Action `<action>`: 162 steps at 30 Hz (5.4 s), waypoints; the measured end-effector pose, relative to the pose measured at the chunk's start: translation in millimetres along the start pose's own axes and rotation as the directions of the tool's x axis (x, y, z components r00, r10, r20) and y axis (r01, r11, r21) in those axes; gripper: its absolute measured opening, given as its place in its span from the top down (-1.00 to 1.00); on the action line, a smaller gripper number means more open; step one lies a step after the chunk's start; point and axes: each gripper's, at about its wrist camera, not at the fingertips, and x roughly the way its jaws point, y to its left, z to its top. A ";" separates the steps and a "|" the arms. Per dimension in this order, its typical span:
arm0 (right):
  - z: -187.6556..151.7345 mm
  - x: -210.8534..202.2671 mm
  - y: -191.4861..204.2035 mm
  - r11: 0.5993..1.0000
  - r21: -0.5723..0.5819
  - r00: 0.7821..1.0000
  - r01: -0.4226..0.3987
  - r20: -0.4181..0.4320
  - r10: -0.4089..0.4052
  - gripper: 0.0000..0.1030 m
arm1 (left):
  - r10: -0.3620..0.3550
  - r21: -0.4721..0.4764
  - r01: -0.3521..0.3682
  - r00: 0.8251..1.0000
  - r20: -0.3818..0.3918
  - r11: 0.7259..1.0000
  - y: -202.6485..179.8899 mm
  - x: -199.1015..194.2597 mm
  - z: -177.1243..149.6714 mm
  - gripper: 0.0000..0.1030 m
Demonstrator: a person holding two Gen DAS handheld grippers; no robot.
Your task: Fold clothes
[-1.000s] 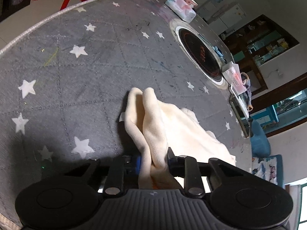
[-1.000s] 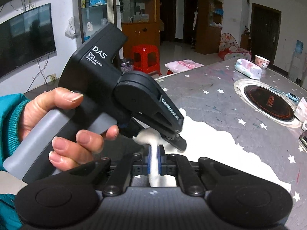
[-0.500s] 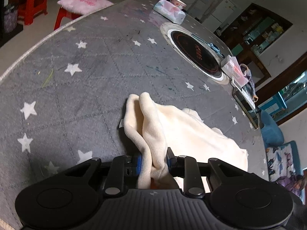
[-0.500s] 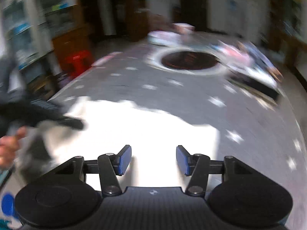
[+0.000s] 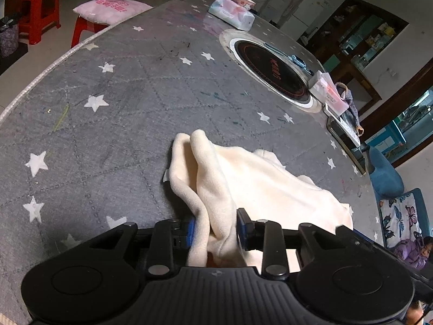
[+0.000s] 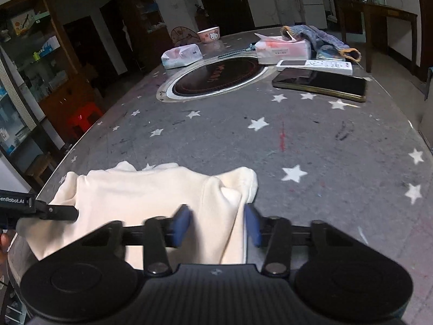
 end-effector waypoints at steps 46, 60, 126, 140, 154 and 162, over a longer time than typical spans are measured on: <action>69.8 -113.2 -90.1 0.970 0.152 0.918 0.188 0.324 -0.228 0.77 | -0.121 0.400 0.102 0.992 0.023 0.911 -225.1 61.0 35.7 0.60; 51.5 -83.8 -130.4 0.947 0.208 0.926 0.244 0.240 -0.291 0.77 | -0.067 0.428 0.091 0.995 -0.072 0.899 -227.0 110.8 19.0 0.60; 0.6 -44.4 -64.5 0.956 -0.095 0.960 0.278 0.056 -0.274 -0.26 | 0.000 0.535 -0.004 1.000 0.007 0.845 -211.5 100.8 6.1 -0.32; 6.2 -54.8 -41.3 0.955 -0.109 0.960 0.275 0.076 -0.268 -0.36 | 0.029 0.522 -0.018 0.999 -0.014 0.853 -161.0 82.9 -9.3 -0.44; -1.8 -21.7 -7.4 0.936 -0.237 0.965 0.259 0.024 -0.261 -0.50 | 0.039 0.518 -0.034 0.999 0.001 0.855 -145.8 63.3 -14.9 -0.47; -9.9 -34.1 -3.7 0.946 -0.177 0.963 0.271 0.042 -0.267 -0.73 | 0.030 0.538 -0.060 0.997 0.064 0.841 -136.6 42.2 -28.7 -0.80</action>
